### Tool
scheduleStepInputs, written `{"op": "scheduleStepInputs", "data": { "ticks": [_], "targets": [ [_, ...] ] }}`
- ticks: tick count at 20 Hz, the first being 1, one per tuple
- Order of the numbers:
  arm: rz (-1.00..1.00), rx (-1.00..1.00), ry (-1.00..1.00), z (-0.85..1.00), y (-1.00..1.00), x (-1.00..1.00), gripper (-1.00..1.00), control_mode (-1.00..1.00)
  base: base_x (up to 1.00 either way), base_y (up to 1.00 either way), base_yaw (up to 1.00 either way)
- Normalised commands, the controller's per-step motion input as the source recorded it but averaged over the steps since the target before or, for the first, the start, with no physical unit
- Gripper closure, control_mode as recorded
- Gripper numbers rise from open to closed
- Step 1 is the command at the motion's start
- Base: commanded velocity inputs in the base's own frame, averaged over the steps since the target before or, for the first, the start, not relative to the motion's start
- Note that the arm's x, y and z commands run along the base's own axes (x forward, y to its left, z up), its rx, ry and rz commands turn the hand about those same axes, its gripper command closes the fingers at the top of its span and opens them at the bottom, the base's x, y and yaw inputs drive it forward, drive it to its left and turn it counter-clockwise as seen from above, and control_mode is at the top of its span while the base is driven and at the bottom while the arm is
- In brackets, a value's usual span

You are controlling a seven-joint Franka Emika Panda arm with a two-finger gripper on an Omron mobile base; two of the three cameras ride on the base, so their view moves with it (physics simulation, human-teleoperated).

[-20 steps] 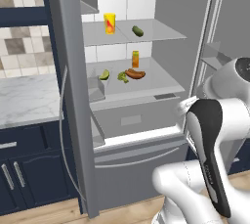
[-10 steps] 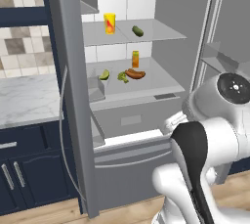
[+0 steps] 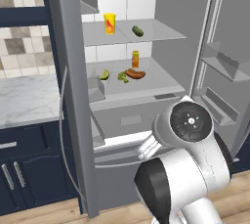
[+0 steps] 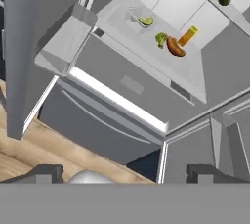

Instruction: Place the tupperware on the second highest shelf of the fridge. Make space for the tupperware among the existing items by rearranging them on the shelves if needed. Close the fridge door when finished.

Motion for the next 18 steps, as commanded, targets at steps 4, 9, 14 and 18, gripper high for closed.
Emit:
{"op": "scheduleStepInputs", "data": {
  "ticks": [4, 9, 14, 18],
  "targets": [
    [0.01, -0.32, 0.00, -0.05, 0.98, 0.00, -1.00, -1.00, 0.00, 0.00, 0.00],
    [0.00, -0.34, 0.00, -0.15, 1.00, 0.00, -1.00, -1.00, 0.00, 0.00, 0.00],
    [0.00, -0.33, 0.00, -0.24, 1.00, 0.04, -1.00, -1.00, 0.00, 0.00, 0.00],
    [0.00, -0.33, 0.00, -0.26, 0.96, 0.29, -1.00, -1.00, 0.00, 0.00, 0.00]
  ]
}}
